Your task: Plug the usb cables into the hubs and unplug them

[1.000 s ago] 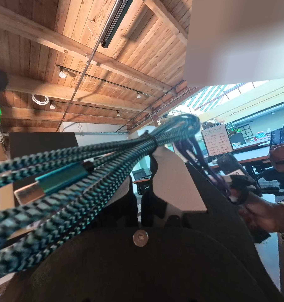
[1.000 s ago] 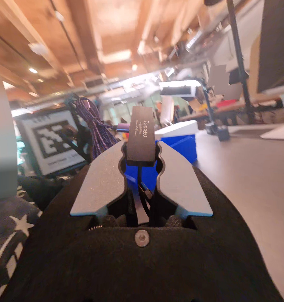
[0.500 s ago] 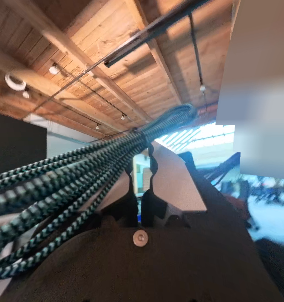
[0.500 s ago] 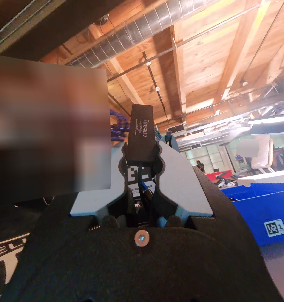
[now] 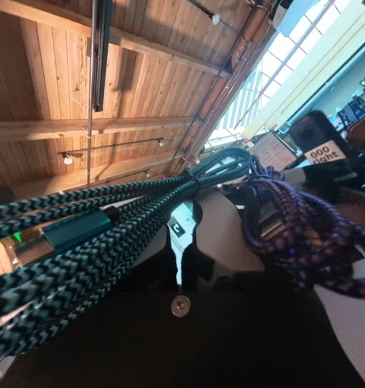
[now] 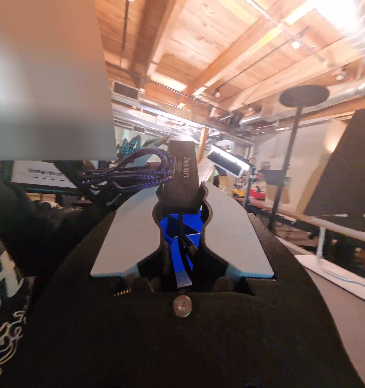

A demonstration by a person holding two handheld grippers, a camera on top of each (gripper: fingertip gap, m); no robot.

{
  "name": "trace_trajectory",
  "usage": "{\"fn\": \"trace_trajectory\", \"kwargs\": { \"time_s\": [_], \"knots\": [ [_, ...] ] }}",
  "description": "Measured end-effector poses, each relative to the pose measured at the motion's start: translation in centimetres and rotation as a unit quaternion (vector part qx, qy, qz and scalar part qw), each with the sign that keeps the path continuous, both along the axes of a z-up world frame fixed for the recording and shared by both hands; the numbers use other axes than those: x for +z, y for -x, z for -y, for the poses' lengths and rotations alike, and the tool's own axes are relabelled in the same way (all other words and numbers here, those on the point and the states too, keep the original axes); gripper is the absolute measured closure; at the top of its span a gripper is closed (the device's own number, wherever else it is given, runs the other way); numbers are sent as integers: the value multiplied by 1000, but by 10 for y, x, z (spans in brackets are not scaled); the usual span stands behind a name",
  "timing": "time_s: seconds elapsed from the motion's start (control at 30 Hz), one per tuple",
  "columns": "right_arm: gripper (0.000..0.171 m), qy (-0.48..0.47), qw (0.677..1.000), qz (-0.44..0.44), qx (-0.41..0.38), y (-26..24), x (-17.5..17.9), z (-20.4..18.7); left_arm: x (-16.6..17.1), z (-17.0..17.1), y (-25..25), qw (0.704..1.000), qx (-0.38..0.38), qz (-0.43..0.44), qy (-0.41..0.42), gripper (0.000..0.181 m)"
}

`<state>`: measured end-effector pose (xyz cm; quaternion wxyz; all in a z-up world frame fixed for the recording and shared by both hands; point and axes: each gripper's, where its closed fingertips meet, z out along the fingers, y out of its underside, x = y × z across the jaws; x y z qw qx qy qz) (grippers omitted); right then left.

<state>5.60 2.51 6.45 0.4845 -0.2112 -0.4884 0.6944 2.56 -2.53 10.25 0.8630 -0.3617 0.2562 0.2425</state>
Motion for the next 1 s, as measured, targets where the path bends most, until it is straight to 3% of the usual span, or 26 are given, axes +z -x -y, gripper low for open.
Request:
{"fn": "trace_trajectory", "kwargs": {
  "time_s": [0.03,0.07,0.13,0.2,0.23,0.3,0.33,0.43,0.83,0.87,1.0],
  "knots": [
    [139,-3,1000,-4,-17,0,1,1,-2,-3,-1,1000,7,1,6,165],
    [139,-6,999,-8,-32,0,2,3,-4,-6,-1,1000,18,3,11,54],
    [139,-7,998,-19,-53,-1,3,5,-5,-8,-1,999,39,-1,11,46],
    [139,-4,997,-28,-71,-2,3,4,-4,-8,1,998,60,2,11,49],
    [139,-2,996,-30,-82,-2,4,3,-3,-8,2,997,72,4,10,73],
    [139,5,994,-35,-100,-3,6,0,-1,-9,5,995,100,0,9,65],
    [139,8,994,-39,-107,-4,8,-2,-2,-10,6,994,110,-1,10,105],
    [139,-2,991,-53,-123,-7,11,-3,-4,-12,5,993,117,3,16,96],
    [139,-63,986,-47,-148,-4,8,1,-2,-10,5,992,123,-8,9,105],
    [139,-67,986,-47,-146,-4,7,2,-1,-10,5,992,124,-8,8,99],
    [139,-66,987,-34,-143,-1,6,2,-1,-8,4,992,121,-21,2,108]
  ]
}}
